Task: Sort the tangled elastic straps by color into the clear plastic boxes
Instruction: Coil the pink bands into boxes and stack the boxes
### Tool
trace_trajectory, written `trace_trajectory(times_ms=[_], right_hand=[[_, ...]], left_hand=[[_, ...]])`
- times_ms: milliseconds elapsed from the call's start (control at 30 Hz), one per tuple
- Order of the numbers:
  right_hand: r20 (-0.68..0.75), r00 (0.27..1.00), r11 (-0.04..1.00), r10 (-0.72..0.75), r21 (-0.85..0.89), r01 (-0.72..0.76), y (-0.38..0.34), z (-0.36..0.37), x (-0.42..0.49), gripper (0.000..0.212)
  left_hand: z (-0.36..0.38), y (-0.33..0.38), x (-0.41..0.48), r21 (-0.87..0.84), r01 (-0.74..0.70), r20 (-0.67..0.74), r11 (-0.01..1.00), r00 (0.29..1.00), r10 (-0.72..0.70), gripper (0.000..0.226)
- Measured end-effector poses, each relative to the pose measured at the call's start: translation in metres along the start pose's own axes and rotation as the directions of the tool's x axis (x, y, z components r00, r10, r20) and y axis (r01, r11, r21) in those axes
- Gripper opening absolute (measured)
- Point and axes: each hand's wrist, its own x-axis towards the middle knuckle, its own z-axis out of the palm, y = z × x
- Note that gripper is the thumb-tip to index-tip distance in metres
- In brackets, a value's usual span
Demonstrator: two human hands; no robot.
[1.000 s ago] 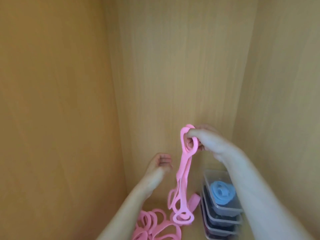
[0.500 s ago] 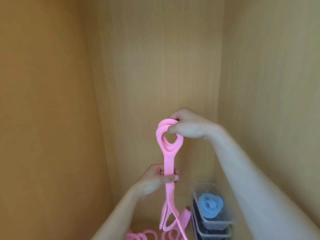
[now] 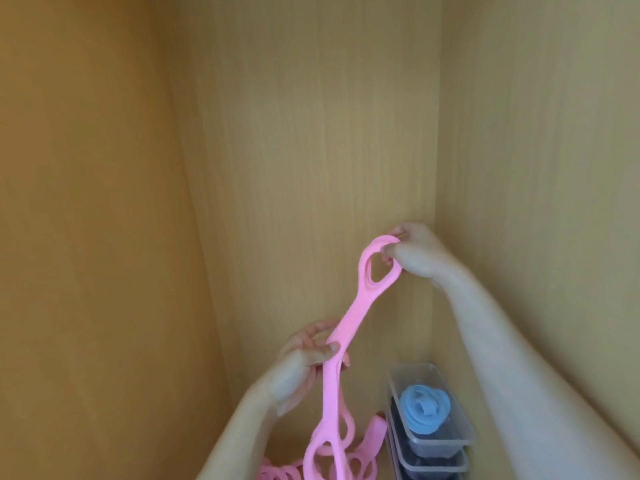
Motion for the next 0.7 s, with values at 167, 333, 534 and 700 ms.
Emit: trace_trajectory(times_ms=[167,333,534,700], right_hand=[[-0.005,0.983,0.983,0.182,-0.006,-0.182,0.052,0.006,-0.015,0.013],[0.175,0.939,0.955,0.295,-0.017,-0.297,0.095,0.029,-0.058,0.015],[0.394,0.864,0.897,0.314,0.176,-0.406,0.116,0.069,-0.101,0.026],[0.511,0.795,0.78,0.327,0.329,-0.532,0.125,0.089,-0.124,0.022]], left_hand=[[0.0,0.025,-0.005,0.044,-0.083,-0.023,0.996,0.996,0.084,0.041],[0.006,0.048,-0.008,0.103,-0.137,0.059,0.985,0.99,0.131,0.035],[0.007,0.056,-0.005,0.171,-0.164,0.082,0.971,0.985,0.152,0.026],[0.006,0.057,-0.007,0.243,-0.13,0.11,0.961,0.988,0.106,0.022]])
